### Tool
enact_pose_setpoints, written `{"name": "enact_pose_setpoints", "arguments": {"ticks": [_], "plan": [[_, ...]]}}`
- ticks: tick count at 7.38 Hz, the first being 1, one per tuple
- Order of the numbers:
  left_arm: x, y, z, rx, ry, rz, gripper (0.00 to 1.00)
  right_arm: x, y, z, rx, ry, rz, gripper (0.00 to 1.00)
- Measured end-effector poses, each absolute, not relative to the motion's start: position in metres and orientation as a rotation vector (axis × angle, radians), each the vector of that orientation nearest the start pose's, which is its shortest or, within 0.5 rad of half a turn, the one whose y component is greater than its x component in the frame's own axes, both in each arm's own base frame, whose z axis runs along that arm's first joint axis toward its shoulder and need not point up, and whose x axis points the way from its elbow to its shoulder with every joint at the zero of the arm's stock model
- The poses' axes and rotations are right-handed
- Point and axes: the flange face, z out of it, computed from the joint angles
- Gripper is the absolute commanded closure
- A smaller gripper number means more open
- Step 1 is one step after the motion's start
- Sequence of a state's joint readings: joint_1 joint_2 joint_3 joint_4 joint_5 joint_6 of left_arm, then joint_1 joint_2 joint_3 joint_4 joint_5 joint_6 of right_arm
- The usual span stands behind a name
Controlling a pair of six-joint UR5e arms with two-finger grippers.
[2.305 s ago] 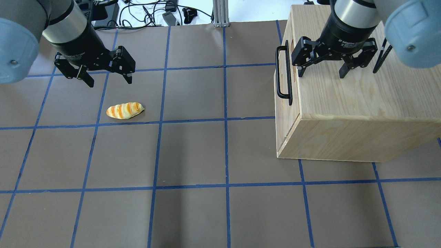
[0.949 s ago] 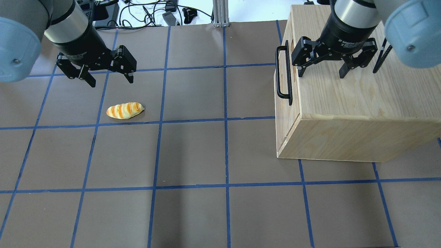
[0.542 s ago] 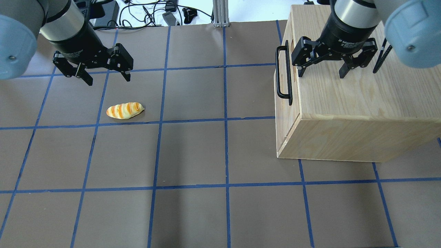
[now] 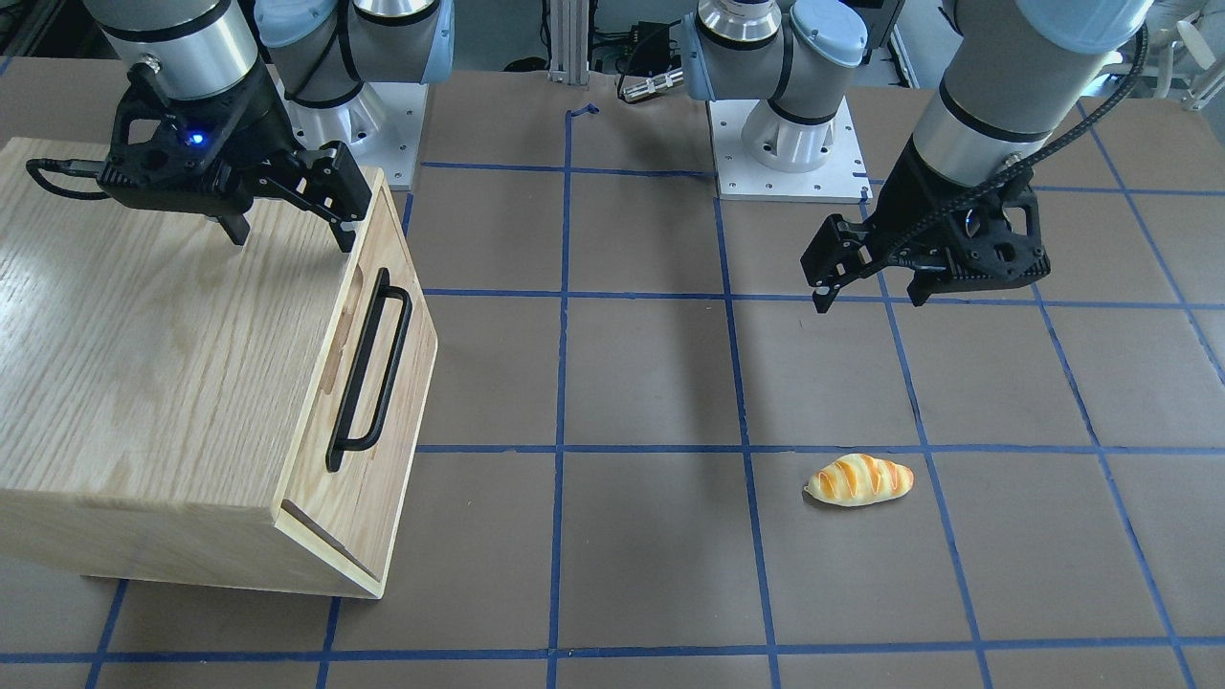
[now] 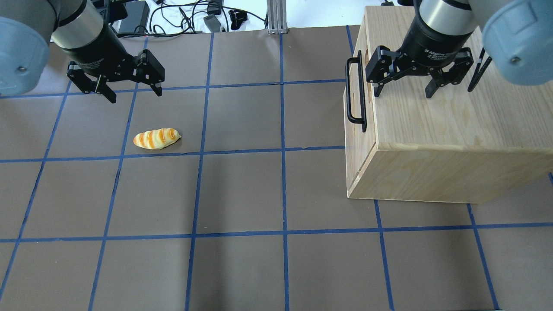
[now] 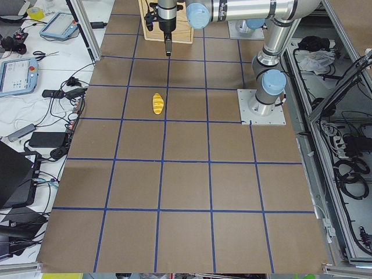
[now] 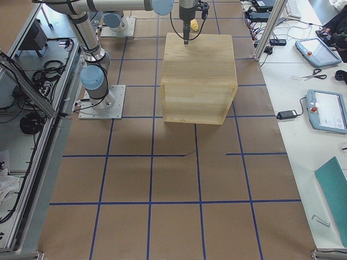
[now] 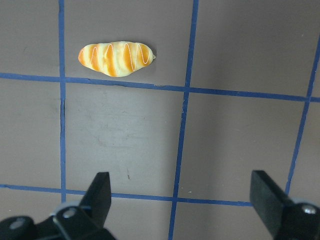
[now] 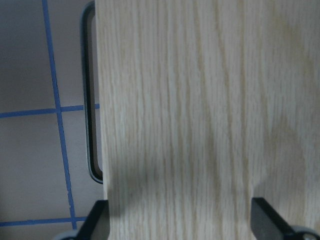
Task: Open upper drawer
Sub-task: 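Move the left gripper across toward the black drawer handle on the cabinet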
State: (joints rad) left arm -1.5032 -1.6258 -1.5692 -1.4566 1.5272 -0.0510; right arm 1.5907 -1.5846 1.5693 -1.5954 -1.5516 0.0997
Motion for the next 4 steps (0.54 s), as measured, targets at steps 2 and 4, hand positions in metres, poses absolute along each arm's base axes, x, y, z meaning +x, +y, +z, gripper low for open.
{"name": "enact_pose_setpoints", "arguments": {"ticks": [2,4], "plan": [[-0.134,-0.532,0.473,-0.187,3.248,-0.146,0.00,0.145,-0.487,0.498,0.124,3.117,-0.060,0.00],[-0.183,-0.537,0.465,-0.174,3.280,-0.206,0.00,0.145,-0.487,0.498,0.124,3.117,-0.060,0.00]]}}
